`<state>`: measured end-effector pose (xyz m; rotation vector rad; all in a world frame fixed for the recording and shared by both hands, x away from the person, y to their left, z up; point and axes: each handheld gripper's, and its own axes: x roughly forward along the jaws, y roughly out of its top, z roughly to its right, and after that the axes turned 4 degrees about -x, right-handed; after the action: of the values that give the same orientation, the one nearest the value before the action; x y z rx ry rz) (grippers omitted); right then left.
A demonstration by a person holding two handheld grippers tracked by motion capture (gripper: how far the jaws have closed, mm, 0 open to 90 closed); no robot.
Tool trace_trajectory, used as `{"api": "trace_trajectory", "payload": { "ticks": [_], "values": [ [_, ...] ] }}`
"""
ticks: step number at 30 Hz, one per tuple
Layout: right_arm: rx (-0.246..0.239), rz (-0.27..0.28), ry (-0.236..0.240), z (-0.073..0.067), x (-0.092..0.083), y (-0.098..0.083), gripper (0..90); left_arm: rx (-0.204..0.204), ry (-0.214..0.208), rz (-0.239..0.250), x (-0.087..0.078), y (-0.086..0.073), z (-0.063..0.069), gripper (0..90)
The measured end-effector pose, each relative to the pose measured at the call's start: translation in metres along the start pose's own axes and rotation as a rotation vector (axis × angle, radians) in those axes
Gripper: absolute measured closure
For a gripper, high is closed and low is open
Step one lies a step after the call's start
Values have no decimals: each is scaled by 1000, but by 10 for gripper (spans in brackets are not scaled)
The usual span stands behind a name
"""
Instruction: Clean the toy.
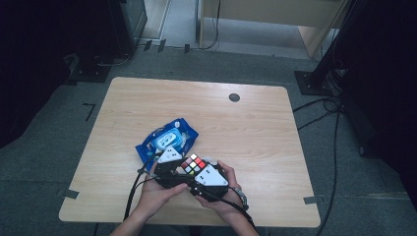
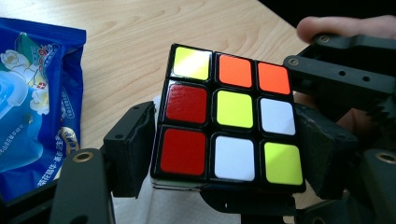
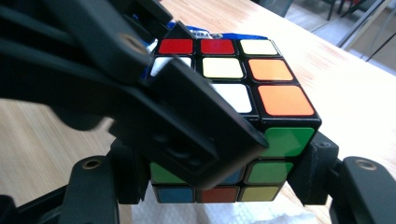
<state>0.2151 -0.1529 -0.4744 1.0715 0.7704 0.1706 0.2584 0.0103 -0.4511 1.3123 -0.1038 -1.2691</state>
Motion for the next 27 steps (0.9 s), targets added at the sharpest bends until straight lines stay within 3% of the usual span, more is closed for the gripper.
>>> {"api": "trace_trajectory", "payload": {
  "ticks": [3, 10, 13, 16, 20, 23, 27],
  "values": [
    [-7, 2, 1, -1, 0, 0, 344, 16, -2, -21, 0, -1, -2, 336],
    [-23, 5, -2, -2, 1, -1, 342, -14, -55, -24, -1, -1, -10, 342],
    [-20, 21, 3, -1, 0, -1, 335, -10, -63, -1, -4, -1, -12, 343],
    [-29, -9, 2, 0, 3, -6, 332, -26, -63, 38, -11, 1, -16, 343],
    [-12, 10, 16, 3, 2, -9, 338, -39, -101, 55, -16, 2, -22, 342],
    [-43, 16, 3, 1, 1, -9, 342, -28, -103, 47, -16, 2, -22, 342],
    [-119, 4, -21, 0, 1, -11, 344, -29, -115, 11, -13, 1, -22, 341]
  ]
}}
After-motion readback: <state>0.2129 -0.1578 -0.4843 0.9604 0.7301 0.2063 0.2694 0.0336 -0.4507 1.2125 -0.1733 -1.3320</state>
